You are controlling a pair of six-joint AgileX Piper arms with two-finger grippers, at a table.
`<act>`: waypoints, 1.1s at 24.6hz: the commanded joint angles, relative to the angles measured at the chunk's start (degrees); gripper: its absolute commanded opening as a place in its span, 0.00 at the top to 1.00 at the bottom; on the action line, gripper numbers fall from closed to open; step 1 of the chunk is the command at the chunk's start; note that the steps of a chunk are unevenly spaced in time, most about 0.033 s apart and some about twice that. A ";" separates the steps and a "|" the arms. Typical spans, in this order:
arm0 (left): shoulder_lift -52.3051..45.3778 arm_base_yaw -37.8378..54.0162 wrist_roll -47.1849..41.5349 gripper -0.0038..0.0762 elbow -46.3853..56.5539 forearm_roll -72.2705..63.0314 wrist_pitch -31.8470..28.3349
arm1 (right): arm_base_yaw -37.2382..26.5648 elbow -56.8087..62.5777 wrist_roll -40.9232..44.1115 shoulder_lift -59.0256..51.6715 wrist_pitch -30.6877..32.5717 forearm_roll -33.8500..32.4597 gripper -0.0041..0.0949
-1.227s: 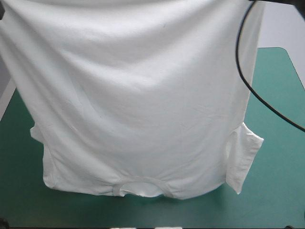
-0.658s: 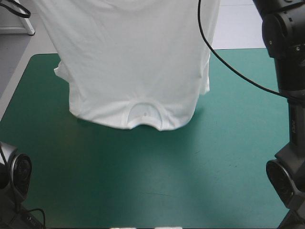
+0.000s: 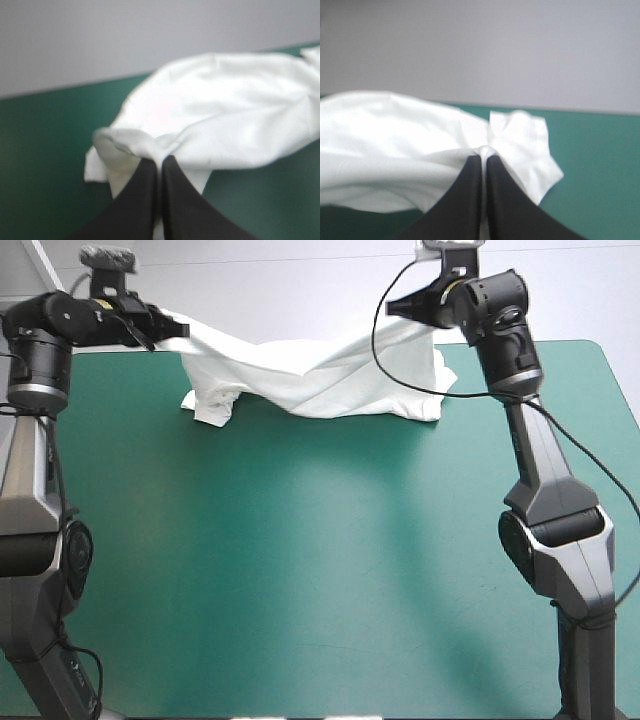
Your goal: Fold the cloth
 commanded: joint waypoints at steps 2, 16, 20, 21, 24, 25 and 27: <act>1.29 -0.89 -0.13 0.96 4.88 -1.42 1.79 | -0.53 -0.81 -1.09 1.40 5.40 1.31 0.98; -11.03 -1.81 -6.21 0.96 34.50 7.30 9.04 | 1.71 46.53 -5.07 -21.42 5.39 1.05 0.98; -24.45 -1.91 -5.90 0.96 51.27 9.80 12.20 | 1.71 66.46 -5.15 -33.04 5.39 1.18 0.98; -26.59 -1.91 -6.12 0.96 53.70 10.83 13.24 | 1.71 69.72 -5.15 -34.95 5.39 1.43 0.98; -35.88 -1.91 -7.83 0.96 64.69 12.23 14.78 | 1.71 85.08 -5.44 -43.43 5.39 4.25 0.98; -39.54 -1.91 -8.23 0.96 68.35 12.87 14.78 | 1.71 90.14 -5.54 -46.29 5.39 5.27 0.98; -43.95 -1.91 -8.85 0.96 73.42 13.31 14.78 | 1.71 96.76 -5.54 -50.45 5.39 6.17 0.98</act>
